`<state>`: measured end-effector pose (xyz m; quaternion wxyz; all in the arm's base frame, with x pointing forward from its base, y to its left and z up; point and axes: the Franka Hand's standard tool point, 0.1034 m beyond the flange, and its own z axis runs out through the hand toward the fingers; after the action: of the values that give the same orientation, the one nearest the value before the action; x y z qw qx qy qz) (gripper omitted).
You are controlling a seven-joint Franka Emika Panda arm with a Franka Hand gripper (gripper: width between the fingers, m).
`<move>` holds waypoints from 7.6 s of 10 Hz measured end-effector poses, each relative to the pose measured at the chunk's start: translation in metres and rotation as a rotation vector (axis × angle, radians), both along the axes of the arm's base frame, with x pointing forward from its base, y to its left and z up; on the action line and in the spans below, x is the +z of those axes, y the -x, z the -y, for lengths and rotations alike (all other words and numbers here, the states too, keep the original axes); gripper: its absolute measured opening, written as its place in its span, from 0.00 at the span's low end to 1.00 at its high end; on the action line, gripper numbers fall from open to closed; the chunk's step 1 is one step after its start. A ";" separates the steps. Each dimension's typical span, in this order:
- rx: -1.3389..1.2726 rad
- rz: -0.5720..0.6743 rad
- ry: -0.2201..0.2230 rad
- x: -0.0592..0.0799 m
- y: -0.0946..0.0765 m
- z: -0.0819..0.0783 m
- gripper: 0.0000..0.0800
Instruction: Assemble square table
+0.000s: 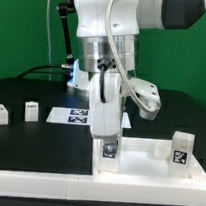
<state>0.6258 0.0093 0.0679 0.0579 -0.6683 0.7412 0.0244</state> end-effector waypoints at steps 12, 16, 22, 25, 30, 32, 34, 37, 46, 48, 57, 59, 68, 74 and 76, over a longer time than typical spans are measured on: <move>1.100 0.070 0.098 -0.003 0.003 0.002 0.65; 0.834 0.047 0.088 -0.003 0.003 0.002 0.36; -0.042 -0.031 -0.063 -0.002 0.000 0.005 0.36; -0.325 -0.050 -0.087 -0.002 -0.003 0.001 0.36; -0.173 -0.036 -0.053 -0.003 -0.002 -0.003 0.67; 0.147 0.001 -0.027 -0.001 -0.001 -0.010 0.78; 0.292 0.018 -0.018 -0.003 -0.001 -0.008 0.80; 0.697 0.051 0.045 0.002 -0.006 -0.002 0.81; 0.577 0.015 0.072 0.000 -0.004 0.007 0.36; 0.411 0.000 0.063 0.000 -0.004 0.008 0.36; -0.355 -0.095 -0.062 0.000 0.000 0.011 0.43; -0.347 -0.093 -0.062 0.000 0.000 0.011 0.78; -0.185 -0.176 -0.038 0.023 0.028 -0.042 0.81; -0.173 -0.121 -0.001 0.007 0.067 -0.047 0.81; -0.187 -0.032 0.038 -0.008 0.088 -0.050 0.81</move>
Offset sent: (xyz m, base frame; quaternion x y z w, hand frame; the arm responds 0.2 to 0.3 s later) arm 0.0000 0.0000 0.0000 0.0000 0.0000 -0.1938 0.9810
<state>0.5379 0.0595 0.0595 0.0353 -0.5966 0.8016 0.0154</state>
